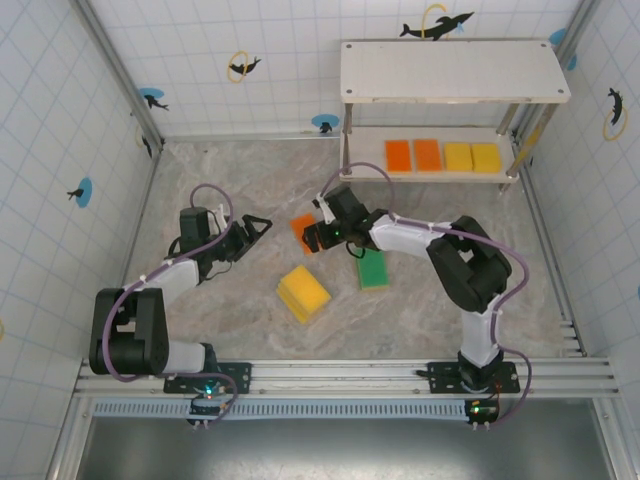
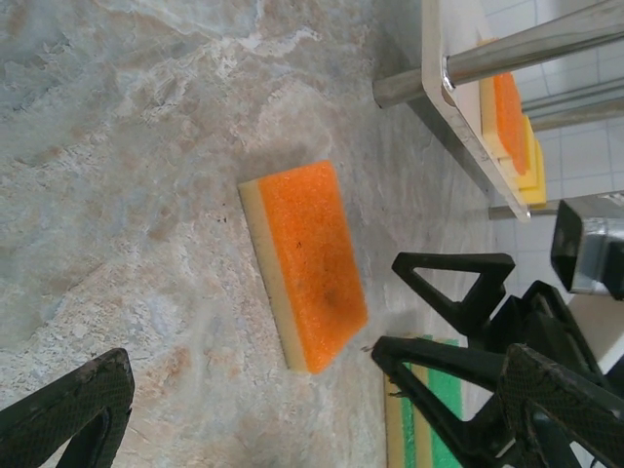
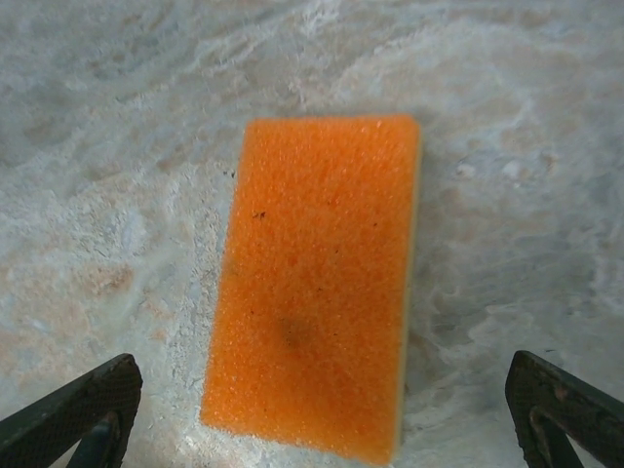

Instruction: Place and organize the cleaning sponges onto the shelf

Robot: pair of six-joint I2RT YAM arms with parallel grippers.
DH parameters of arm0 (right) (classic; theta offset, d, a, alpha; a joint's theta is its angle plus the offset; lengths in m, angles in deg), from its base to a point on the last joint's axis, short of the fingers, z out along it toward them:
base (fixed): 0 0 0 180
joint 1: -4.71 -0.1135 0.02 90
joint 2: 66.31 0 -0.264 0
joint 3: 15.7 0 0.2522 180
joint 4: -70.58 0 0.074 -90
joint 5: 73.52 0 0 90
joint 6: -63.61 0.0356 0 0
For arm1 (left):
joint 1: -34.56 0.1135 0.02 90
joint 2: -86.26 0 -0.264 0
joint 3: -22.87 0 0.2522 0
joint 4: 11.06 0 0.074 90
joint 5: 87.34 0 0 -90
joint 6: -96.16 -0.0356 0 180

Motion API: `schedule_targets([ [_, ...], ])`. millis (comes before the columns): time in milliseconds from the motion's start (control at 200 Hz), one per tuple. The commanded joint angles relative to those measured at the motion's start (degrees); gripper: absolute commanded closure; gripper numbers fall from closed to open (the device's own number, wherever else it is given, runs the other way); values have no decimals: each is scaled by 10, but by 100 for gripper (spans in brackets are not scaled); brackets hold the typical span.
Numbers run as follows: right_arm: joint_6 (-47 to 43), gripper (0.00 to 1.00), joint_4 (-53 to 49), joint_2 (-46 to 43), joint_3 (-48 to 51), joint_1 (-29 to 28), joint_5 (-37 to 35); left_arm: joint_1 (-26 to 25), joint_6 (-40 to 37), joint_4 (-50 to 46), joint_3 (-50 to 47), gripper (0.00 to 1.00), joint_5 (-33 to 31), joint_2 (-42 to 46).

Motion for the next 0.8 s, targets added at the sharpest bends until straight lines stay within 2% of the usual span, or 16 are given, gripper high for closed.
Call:
schedule_targets([
  [0,16,1,21,19,-28,-9,-17,-2,-16,-11,12,2,-3,13],
  [275,41,1,36,38,-30,-28,-43,0,-20,-15,7,2,-5,17],
  [796,33,3,14,72,-60,-41,-77,11,-22,-13,-3,3,-1,18],
])
